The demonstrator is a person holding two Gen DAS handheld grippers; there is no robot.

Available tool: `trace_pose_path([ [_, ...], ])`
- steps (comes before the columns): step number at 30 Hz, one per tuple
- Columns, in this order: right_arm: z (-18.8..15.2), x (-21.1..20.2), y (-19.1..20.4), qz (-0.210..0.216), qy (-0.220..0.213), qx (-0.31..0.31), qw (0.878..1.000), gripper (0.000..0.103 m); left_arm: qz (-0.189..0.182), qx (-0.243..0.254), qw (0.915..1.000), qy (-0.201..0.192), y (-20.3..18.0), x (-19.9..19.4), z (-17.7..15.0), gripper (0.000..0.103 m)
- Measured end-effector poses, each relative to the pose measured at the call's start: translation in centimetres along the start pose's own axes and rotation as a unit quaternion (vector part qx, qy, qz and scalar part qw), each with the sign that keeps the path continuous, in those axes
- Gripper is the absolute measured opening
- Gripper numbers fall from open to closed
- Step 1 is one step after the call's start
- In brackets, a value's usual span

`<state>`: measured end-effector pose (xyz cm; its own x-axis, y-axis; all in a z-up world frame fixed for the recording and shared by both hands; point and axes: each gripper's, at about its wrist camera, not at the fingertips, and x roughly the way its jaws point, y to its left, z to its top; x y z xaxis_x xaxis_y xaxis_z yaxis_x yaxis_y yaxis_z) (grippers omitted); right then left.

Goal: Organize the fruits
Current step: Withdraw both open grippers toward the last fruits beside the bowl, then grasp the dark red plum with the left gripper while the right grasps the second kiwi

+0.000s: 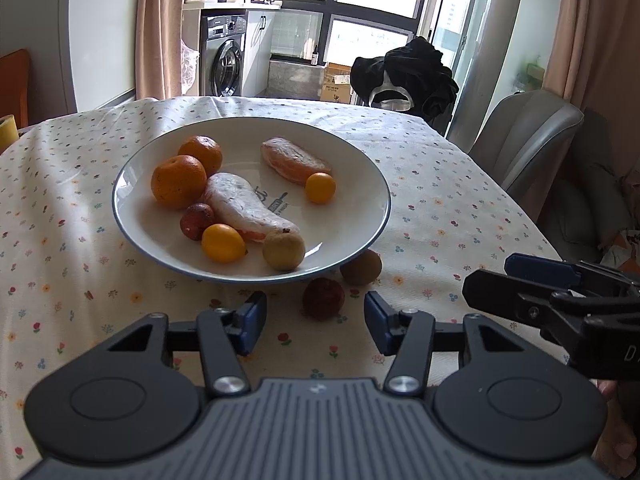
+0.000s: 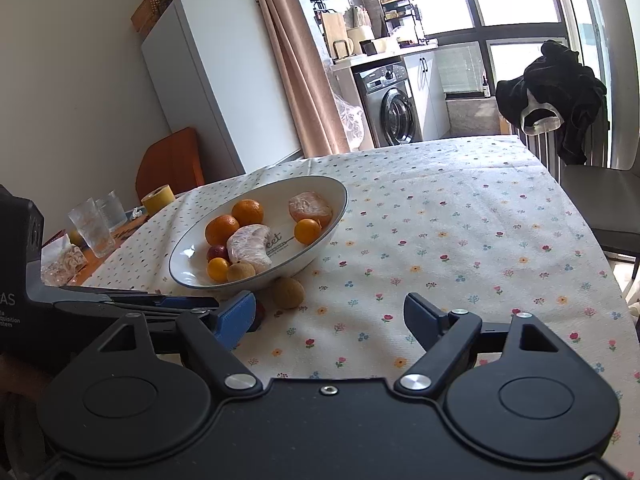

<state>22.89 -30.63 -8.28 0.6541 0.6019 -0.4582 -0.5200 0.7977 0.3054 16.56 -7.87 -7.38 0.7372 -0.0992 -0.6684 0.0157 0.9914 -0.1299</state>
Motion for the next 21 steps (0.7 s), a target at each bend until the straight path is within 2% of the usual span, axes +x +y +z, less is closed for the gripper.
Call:
trace_pose_path([
  [3,0.1,0.3,-0.2,0.001,0.005,0.002,1.000,0.080,0.003,0.003,1.0000,-0.004,0.0,0.6,0.0,0.049],
  [6,0.2,0.7,0.1,0.002,0.008,-0.002,1.000,0.080,0.003,0.004,1.0000,-0.007,0.1,0.7,0.0,0.039],
  [8,0.3,1.0,0.2,0.004,0.011,-0.004,1.000,0.079,-0.012,0.002,0.9999,-0.004,0.4,0.7,0.1,0.022],
  [21,0.3,3.5,1.8,0.008,0.034,-0.015,0.999,0.062,-0.023,-0.010,0.9997,-0.001,2.3,-0.4,-0.1,0.021],
])
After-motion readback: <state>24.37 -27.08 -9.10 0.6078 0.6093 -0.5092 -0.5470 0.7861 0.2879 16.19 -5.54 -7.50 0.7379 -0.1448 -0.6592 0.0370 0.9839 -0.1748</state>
